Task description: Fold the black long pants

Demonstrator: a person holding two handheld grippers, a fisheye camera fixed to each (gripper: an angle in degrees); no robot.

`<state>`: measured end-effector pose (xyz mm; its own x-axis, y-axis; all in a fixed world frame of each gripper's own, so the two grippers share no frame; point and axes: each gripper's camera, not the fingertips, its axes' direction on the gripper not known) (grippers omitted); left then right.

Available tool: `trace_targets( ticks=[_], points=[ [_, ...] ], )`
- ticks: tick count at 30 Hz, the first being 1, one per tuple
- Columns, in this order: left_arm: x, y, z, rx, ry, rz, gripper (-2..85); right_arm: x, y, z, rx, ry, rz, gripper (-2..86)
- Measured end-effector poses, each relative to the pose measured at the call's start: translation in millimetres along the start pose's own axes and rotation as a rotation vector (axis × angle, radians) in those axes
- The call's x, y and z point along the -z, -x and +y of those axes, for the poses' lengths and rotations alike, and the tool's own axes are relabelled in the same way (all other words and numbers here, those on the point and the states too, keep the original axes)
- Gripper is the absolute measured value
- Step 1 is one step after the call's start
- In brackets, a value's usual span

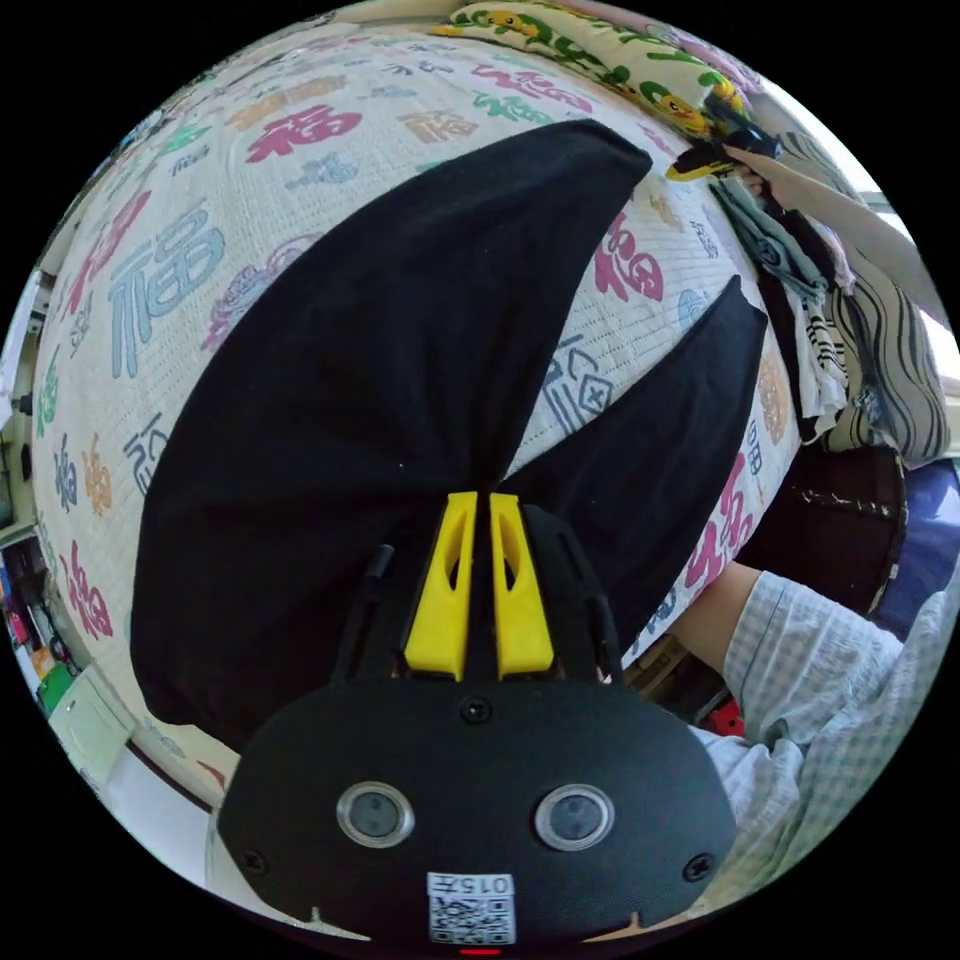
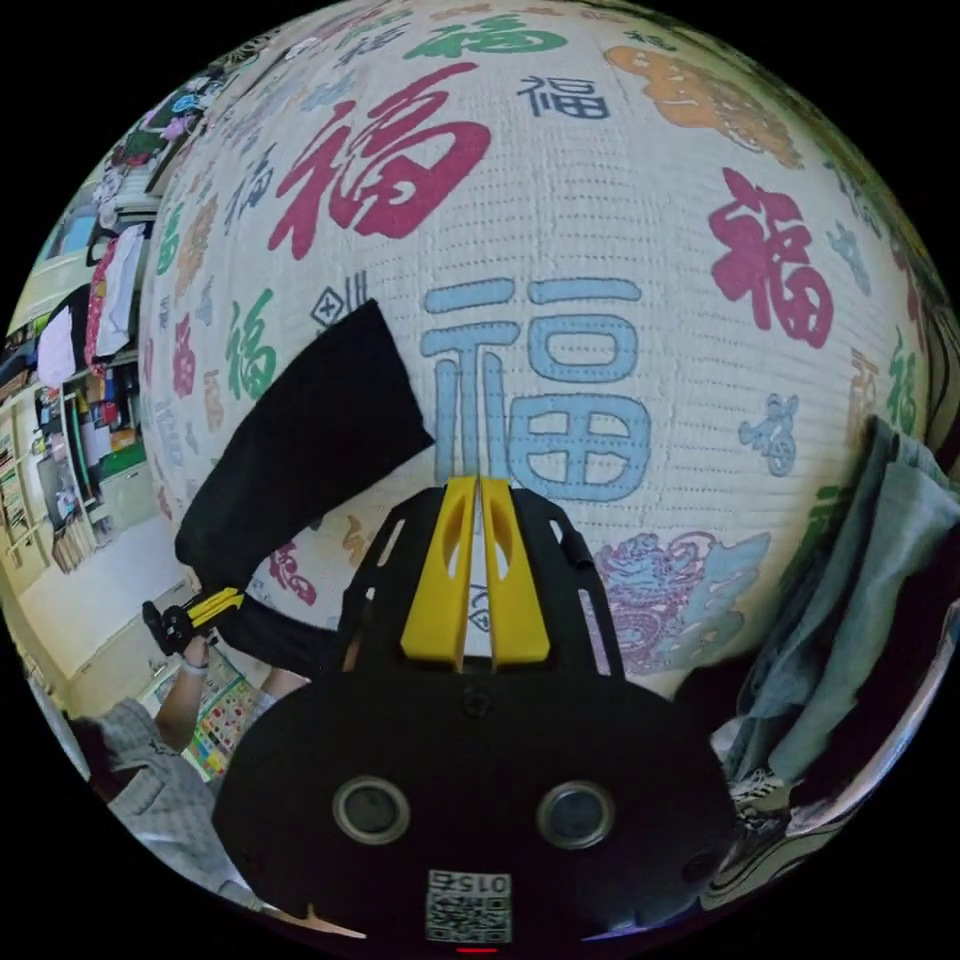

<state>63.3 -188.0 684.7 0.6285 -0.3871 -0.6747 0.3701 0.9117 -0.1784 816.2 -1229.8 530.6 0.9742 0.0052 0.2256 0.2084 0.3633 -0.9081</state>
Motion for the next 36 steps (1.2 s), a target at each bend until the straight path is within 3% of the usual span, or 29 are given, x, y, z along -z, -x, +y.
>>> trace_targets(
  ticks=[3,5,9,11,12,14,17,23,25,30,32,36],
  points=[
    [22.5,6.7,9.2,0.014,-0.061,0.062,0.3,-0.7,-0.1,1.3,0.010,-0.119,-0.021,1.0],
    [44.9,8.8,18.4,0.000,-0.156,0.136,0.0,-4.3,27.6,-5.1,0.163,-0.168,-0.024,0.2],
    [55.0,24.2,20.0,0.026,-0.247,0.118,-0.7,-46.6,85.8,-32.3,0.409,-0.091,0.091,-0.8],
    [32.5,34.0,11.2,0.054,-0.169,0.101,-0.8,-91.3,93.7,-62.9,0.338,-0.022,0.354,-0.9],
    [15.8,38.9,6.9,0.073,-0.090,0.096,-0.8,-98.5,91.3,-69.9,0.337,-0.002,0.360,-0.9],
    [7.3,42.2,8.2,0.082,-0.070,0.097,-0.8,-104.3,60.3,-89.2,0.158,0.010,0.116,-0.9],
    [16.3,44.6,21.0,0.115,-0.092,0.113,-0.8,-101.5,27.9,-74.0,-0.002,-0.150,0.081,-0.7],
    [61.0,35.5,110.4,0.319,-0.238,0.158,-0.6,-120.5,33.5,27.4,0.165,-0.279,-0.050,-0.6],
    [76.4,40.3,168.7,0.525,-0.258,0.135,-0.6,-139.1,51.2,69.1,0.203,-0.278,-0.088,-0.6],
    [81.9,46.8,263.5,0.814,-0.165,0.005,-0.7,-244.1,105.0,147.4,0.195,-0.110,0.100,-0.6],
    [78.1,47.3,279.5,0.846,-0.135,-0.042,-0.7,-306.7,125.0,161.5,0.172,-0.016,0.159,-0.7],
    [56.7,59.1,279.7,0.865,-0.134,-0.027,-0.7,-380.9,146.7,160.3,0.177,-0.024,0.158,-0.7]
  ],
)
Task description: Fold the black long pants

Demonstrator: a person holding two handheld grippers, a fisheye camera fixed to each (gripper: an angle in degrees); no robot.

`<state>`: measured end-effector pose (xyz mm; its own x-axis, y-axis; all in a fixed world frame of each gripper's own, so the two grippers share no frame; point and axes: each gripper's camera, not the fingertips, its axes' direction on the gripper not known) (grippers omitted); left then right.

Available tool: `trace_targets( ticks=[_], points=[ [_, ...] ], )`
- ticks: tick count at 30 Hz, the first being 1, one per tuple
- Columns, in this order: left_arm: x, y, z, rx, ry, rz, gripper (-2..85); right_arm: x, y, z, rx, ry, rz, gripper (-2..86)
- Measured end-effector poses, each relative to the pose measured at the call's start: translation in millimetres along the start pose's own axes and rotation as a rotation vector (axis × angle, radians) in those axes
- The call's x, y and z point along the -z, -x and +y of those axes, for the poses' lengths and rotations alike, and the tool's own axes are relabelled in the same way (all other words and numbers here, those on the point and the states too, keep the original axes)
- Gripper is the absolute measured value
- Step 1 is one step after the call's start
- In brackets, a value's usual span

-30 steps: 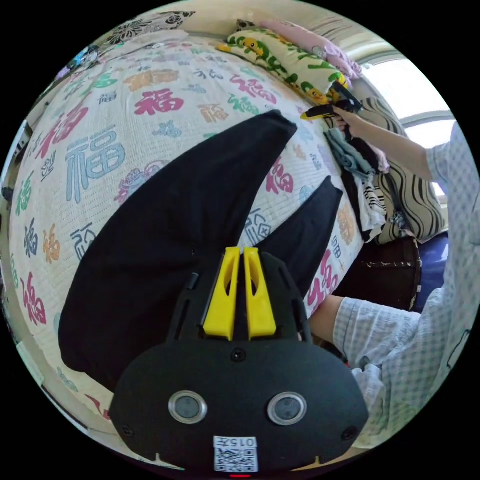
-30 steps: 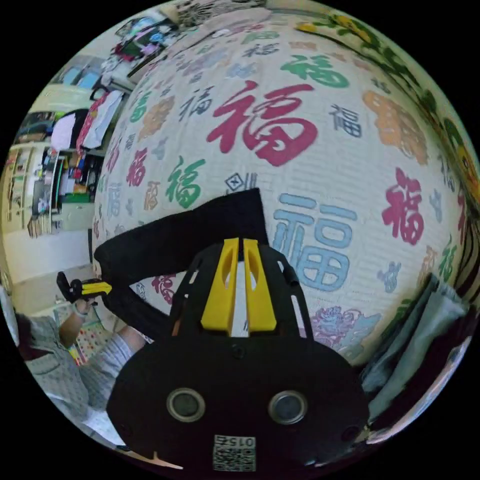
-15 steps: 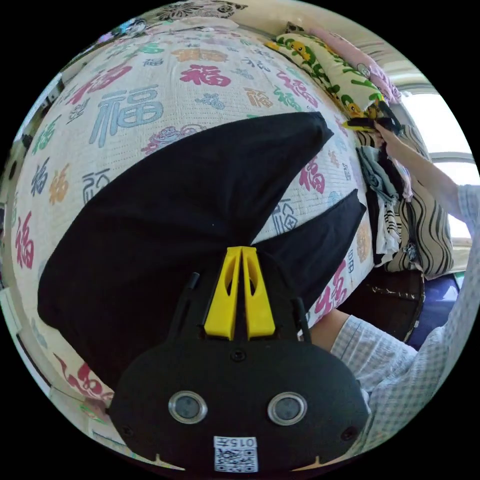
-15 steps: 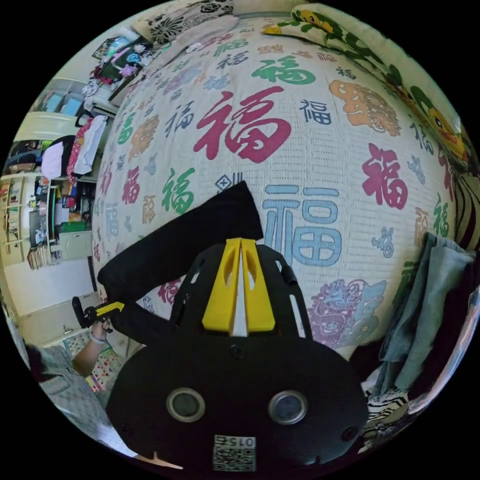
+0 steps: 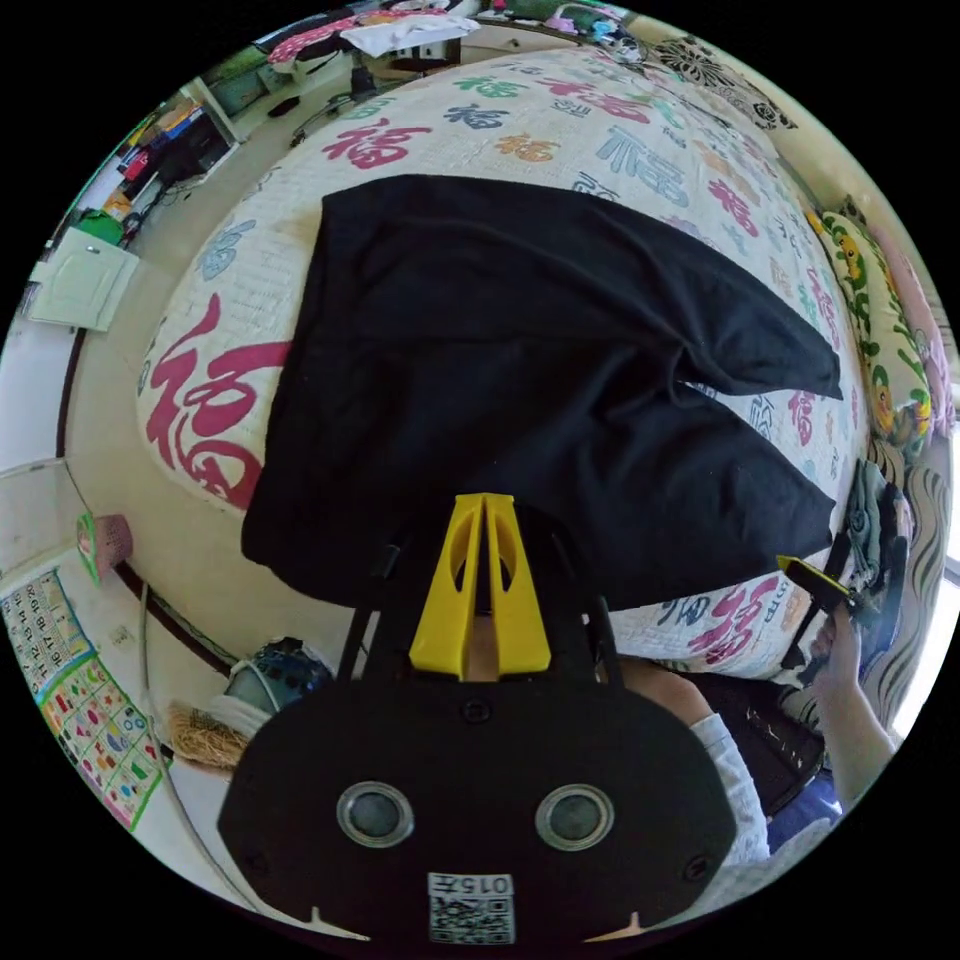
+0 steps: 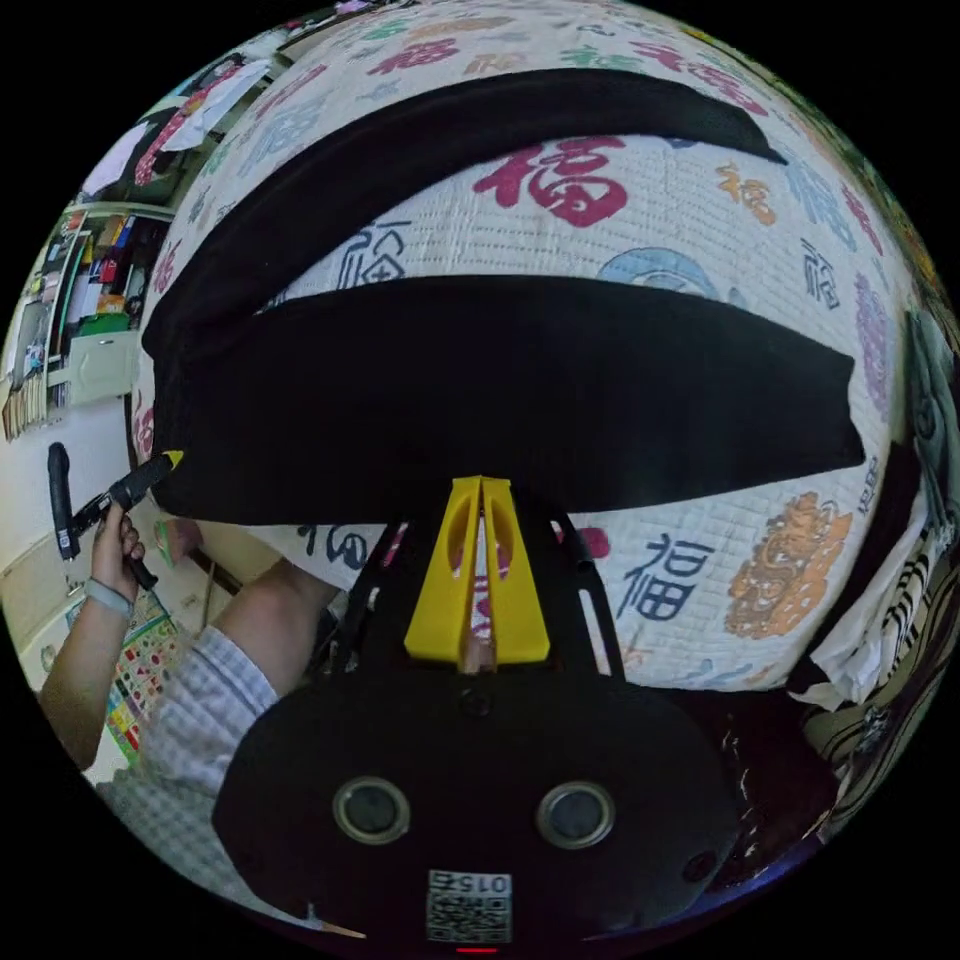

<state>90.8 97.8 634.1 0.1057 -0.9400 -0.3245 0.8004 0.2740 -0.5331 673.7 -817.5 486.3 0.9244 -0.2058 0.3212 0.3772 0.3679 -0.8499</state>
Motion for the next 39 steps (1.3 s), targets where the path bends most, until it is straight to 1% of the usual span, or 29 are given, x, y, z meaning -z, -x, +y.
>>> trace_targets(
  ticks=[1,2,3,6,8,10,13,15,18,20,22,24,27,31,33,35,36,37,38,39],
  points=[
    [-11.1,-3.4,-4.5,-0.026,0.030,0.008,-0.7,-23.9,3.6,-7.0,-0.032,0.034,0.001,-0.7],
    [-18.4,-5.5,-6.1,-0.045,0.060,0.018,-0.7,-43.9,2.4,-14.6,-0.109,0.054,0.017,-0.7],
    [-28.9,-7.5,-6.4,-0.055,0.082,0.003,-0.7,-49.7,1.8,-17.0,-0.130,0.047,0.023,-0.7],
    [-22.9,-5.4,4.4,-0.103,0.016,-0.026,-0.7,-70.0,-6.5,-19.9,-0.186,0.004,-0.007,-0.7],
    [-17.3,1.3,11.2,-0.127,-0.012,-0.007,-0.7,-82.9,-15.5,-19.1,-0.181,-0.029,-0.058,-0.6],
    [-11.0,13.4,17.4,-0.177,-0.037,0.039,-0.8,-92.7,-18.6,-21.4,-0.148,-0.035,-0.063,-0.6],
    [-4.5,34.6,11.7,-0.137,0.025,0.144,-0.8,-108.5,-18.4,-33.0,-0.107,0.011,-0.015,-0.5],
    [-1.2,44.0,8.5,-0.177,0.058,0.190,-0.8,-117.7,-18.8,-40.6,-0.114,0.043,0.010,-0.5],
    [5.7,51.9,8.1,-0.223,0.080,0.216,-0.8,-131.9,-14.4,-40.4,-0.096,0.001,0.094,-0.5],
    [10.2,55.0,7.9,-0.209,0.100,0.216,-0.8,-142.3,-14.0,-36.6,-0.107,-0.056,0.138,-0.5],
    [14.5,62.0,3.9,-0.097,0.170,0.215,-0.8,-148.8,-16.4,-39.1,-0.108,-0.055,0.156,-0.5],
    [19.3,60.9,2.1,-0.135,0.199,0.180,-0.8,-154.8,-18.5,-44.3,-0.089,-0.027,0.180,-0.6],
    [28.4,51.0,6.2,-0.196,0.207,0.061,-0.8,-163.7,-24.0,-52.7,-0.056,0.019,0.209,-0.8],
    [44.3,38.0,22.5,-0.294,0.176,-0.116,-0.5,-168.5,-49.8,-55.8,-0.123,0.026,0.113,-1.0],
    [56.2,44.6,30.9,-0.304,0.153,-0.138,-0.2,-167.7,-64.3,-56.9,-0.131,0.043,0.041,-0.9],
    [75.7,66.2,41.9,-0.222,0.125,-0.101,0.1,-163.3,-94.7,-57.0,-0.164,0.077,-0.128,-0.6],
    [94.8,88.8,53.5,-0.124,0.062,-0.074,0.4,-160.0,-104.2,-54.4,-0.181,0.057,-0.176,-0.4],
    [114.7,116.7,68.5,-0.014,-0.012,-0.034,0.9,-150.8,-125.0,-47.1,-0.218,-0.010,-0.263,0.1],
    [123.6,132.6,76.8,0.052,-0.048,-0.009,1.2,-141.1,-148.3,-38.8,-0.283,-0.077,-0.329,1.6],
    [137.2,166.7,94.3,0.194,-0.103,0.047,2.4,-136.7,-160.3,-34.7,-0.318,-0.106,-0.357,2.3]
  ],
)
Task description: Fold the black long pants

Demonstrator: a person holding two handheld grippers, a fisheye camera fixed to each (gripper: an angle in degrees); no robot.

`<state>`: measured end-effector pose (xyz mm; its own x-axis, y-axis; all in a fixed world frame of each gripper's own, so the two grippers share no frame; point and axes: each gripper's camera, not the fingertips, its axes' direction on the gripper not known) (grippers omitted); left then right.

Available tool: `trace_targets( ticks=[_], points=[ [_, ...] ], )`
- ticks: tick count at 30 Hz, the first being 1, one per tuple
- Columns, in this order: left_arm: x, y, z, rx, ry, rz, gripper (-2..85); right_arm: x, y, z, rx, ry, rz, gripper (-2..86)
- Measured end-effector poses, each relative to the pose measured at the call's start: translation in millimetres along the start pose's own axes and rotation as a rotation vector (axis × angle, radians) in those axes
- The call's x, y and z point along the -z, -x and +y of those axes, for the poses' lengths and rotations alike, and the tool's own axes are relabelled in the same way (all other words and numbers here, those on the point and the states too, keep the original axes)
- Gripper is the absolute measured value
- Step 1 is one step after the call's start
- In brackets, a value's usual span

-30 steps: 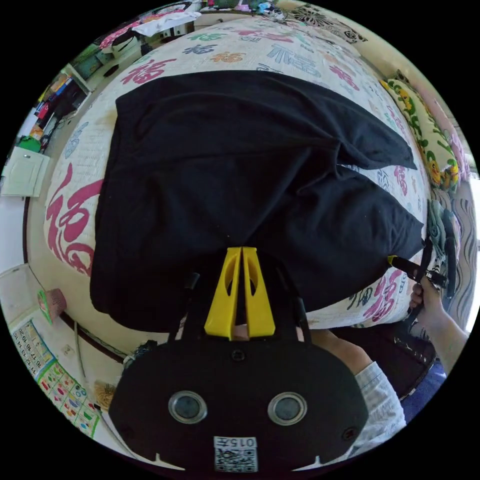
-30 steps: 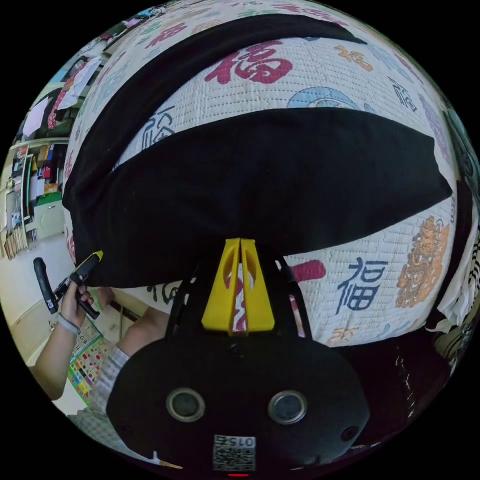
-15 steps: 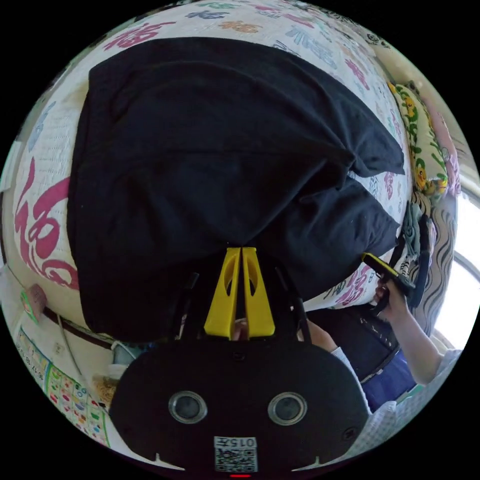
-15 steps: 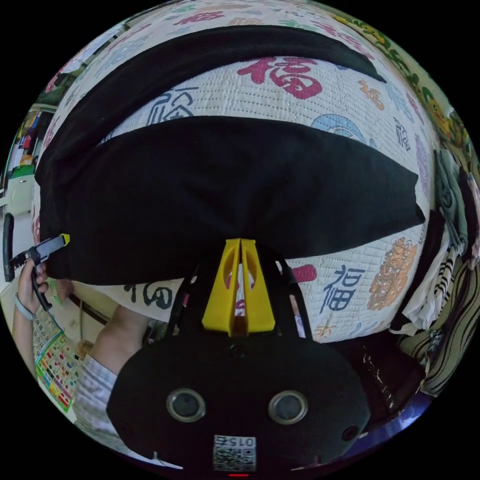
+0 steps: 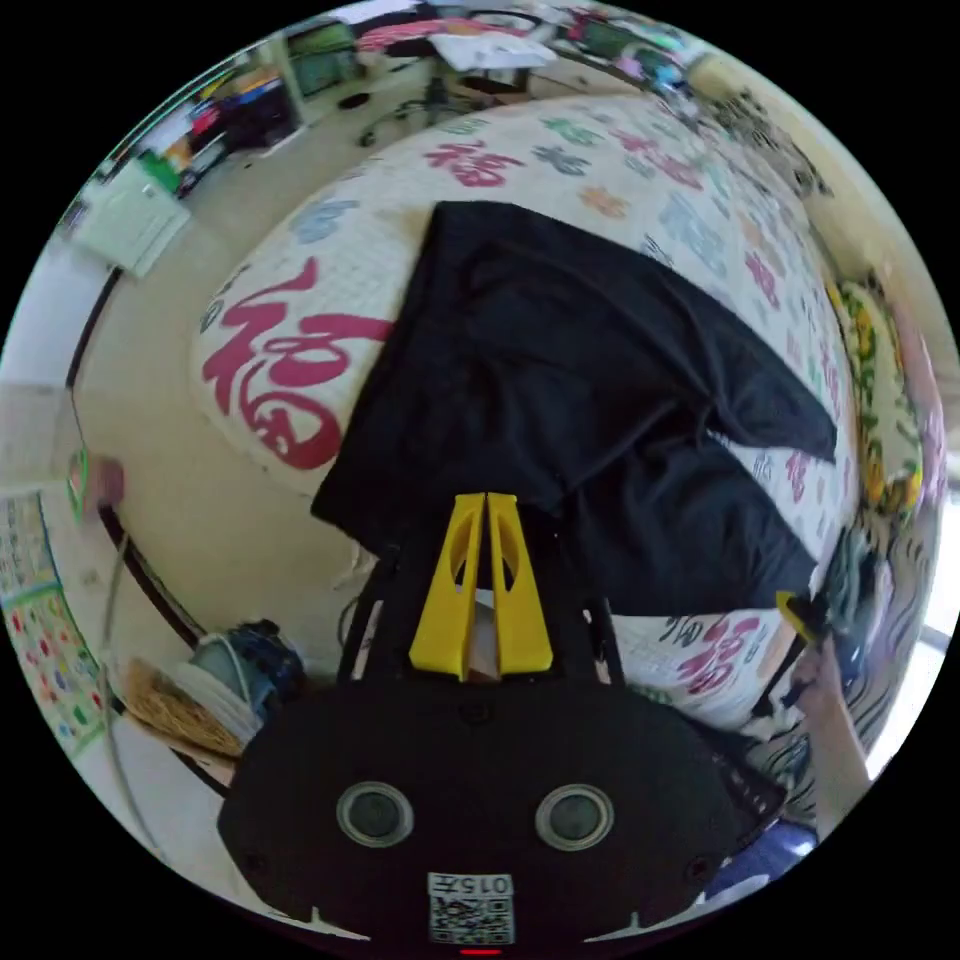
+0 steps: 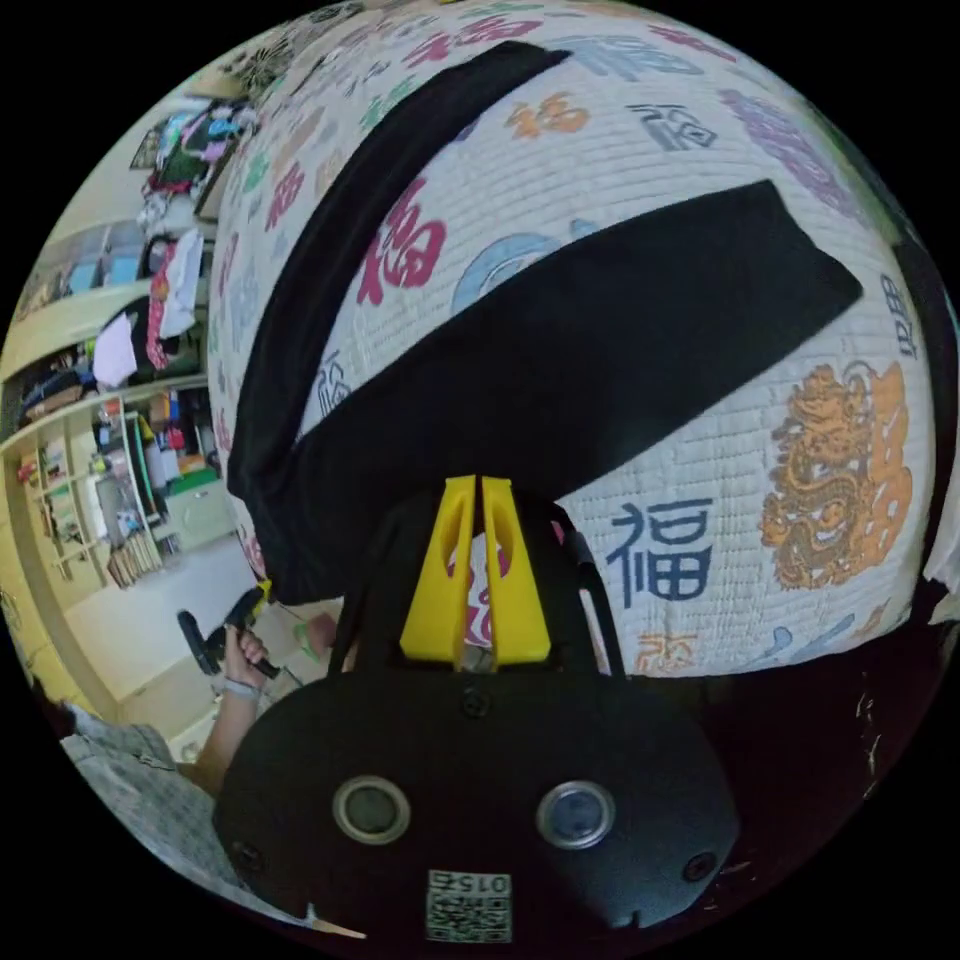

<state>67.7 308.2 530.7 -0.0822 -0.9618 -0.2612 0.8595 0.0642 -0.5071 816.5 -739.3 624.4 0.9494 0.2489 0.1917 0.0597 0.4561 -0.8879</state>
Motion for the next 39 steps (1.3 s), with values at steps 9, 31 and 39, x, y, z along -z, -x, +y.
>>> trace_targets(
  ticks=[9,31,39],
  points=[
    [-24.9,151.9,39.5,0.453,0.006,0.518,10.2,71.3,-122.7,-8.8,-0.279,-0.178,-0.075,9.2],
    [7.1,205.5,52.6,0.556,-0.061,0.570,14.7,147.9,-195.8,-14.4,-0.363,-0.240,-0.353,-0.9],
    [-13.1,212.1,51.7,0.691,-0.170,0.685,3.4,199.6,-179.1,-23.2,-0.288,-0.184,-0.285,-0.9]
  ],
)
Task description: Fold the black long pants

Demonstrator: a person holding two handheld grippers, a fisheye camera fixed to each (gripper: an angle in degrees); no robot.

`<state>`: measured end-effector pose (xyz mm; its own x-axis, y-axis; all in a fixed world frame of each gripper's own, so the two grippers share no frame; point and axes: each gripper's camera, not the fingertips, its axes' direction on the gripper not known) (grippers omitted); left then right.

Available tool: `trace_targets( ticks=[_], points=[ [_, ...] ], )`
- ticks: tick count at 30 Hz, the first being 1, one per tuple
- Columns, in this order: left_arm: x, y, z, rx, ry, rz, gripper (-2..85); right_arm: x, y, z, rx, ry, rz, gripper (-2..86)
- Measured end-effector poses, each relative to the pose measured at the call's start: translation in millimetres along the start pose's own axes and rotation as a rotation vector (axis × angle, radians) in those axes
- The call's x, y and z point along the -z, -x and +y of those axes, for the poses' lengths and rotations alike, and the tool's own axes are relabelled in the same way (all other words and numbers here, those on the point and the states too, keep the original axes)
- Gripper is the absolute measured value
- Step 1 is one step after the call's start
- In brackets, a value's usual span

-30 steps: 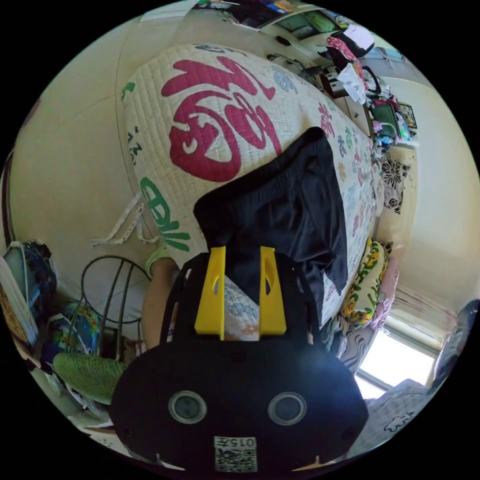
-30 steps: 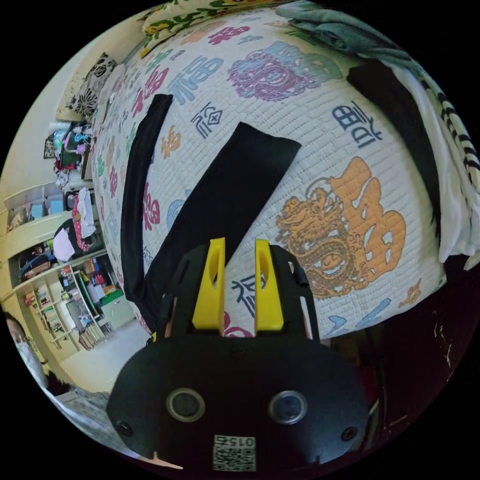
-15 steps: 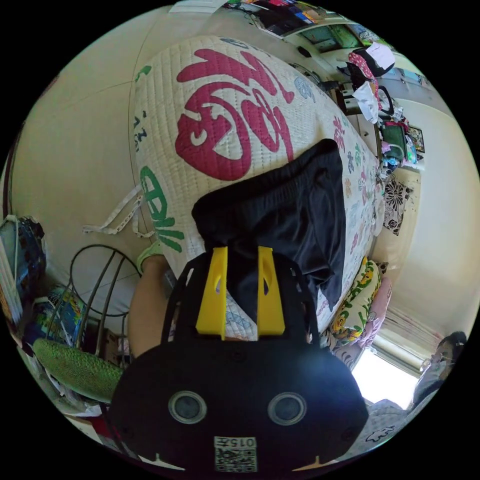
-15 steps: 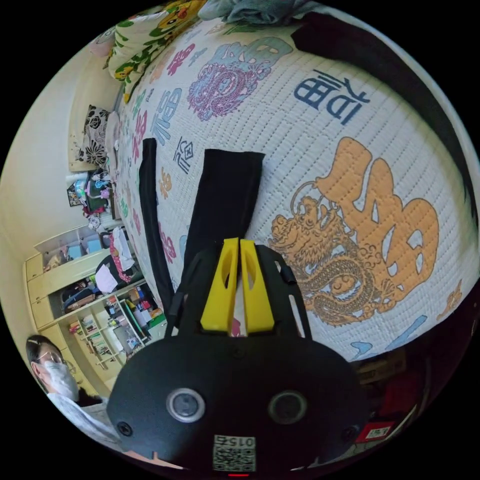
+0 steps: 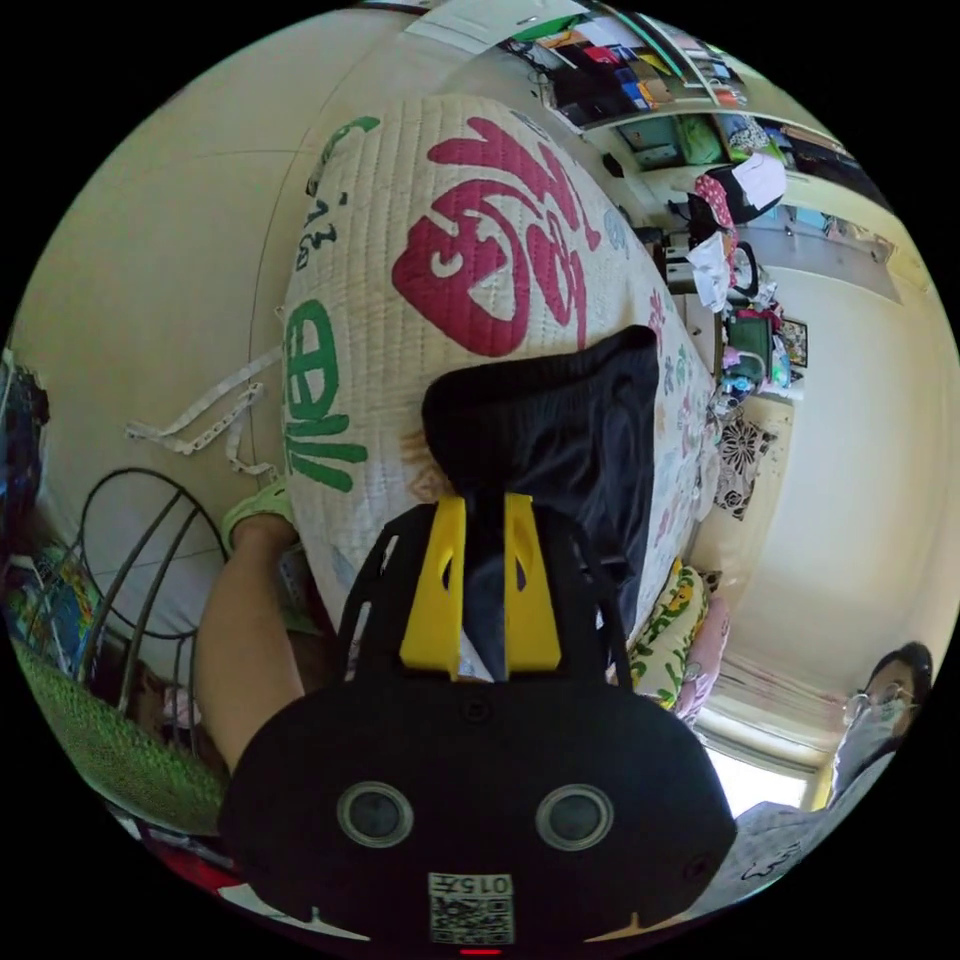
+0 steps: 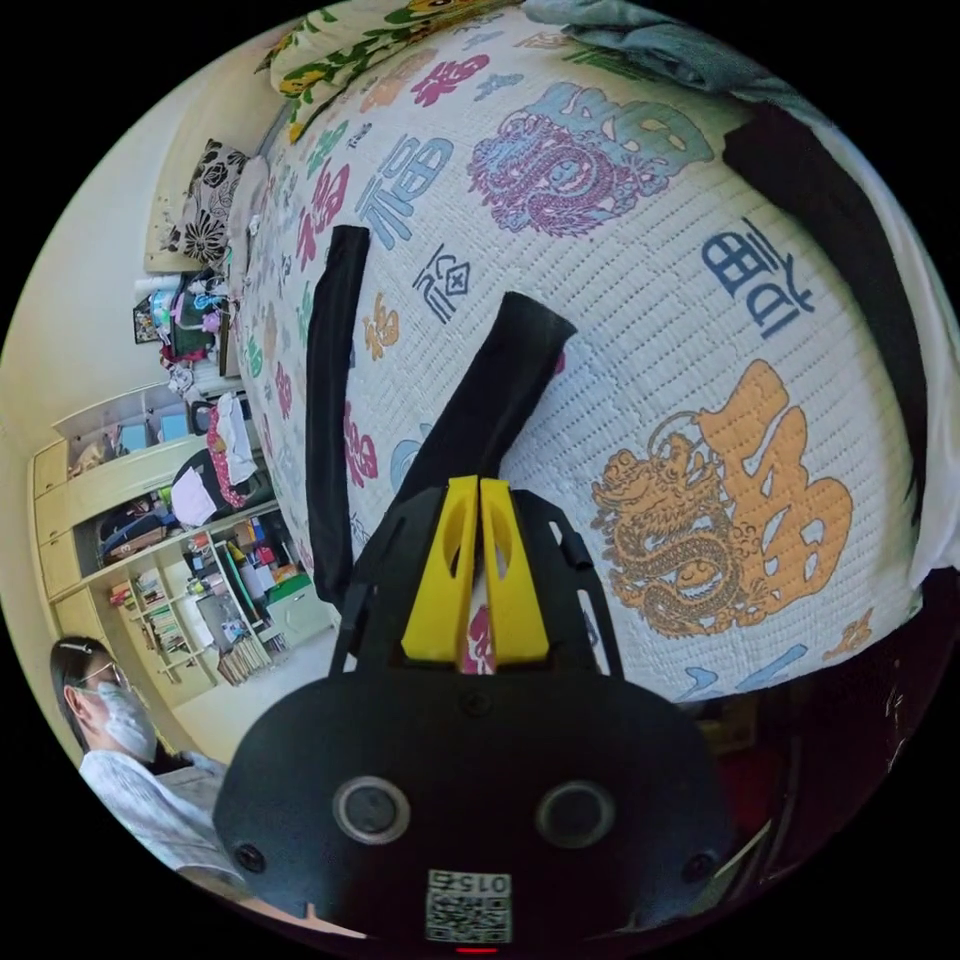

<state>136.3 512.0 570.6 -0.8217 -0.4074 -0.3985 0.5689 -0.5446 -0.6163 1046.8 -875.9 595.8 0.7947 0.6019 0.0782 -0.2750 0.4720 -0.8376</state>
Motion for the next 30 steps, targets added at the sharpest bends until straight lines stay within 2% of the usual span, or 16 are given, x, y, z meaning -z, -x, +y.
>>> trace_targets(
  ticks=[4,17,21,30],
  points=[
    [14.1,-3.9,-3.1,0.017,0.035,0.147,1.4,28.0,23.9,-1.0,0.058,0.033,0.027,-0.8],
    [-0.3,-111.0,-54.4,-0.102,0.131,0.170,0.8,126.7,124.7,-46.2,0.153,0.059,-0.091,-0.6],
    [-32.4,-142.6,-74.2,-0.092,0.165,0.204,0.8,137.7,158.3,-72.1,0.142,0.063,-0.119,-0.7],
    [-161.8,-209.3,-138.9,-0.060,0.211,0.122,0.9,105.5,270.7,-181.3,0.183,0.202,0.130,-0.7]
  ],
)
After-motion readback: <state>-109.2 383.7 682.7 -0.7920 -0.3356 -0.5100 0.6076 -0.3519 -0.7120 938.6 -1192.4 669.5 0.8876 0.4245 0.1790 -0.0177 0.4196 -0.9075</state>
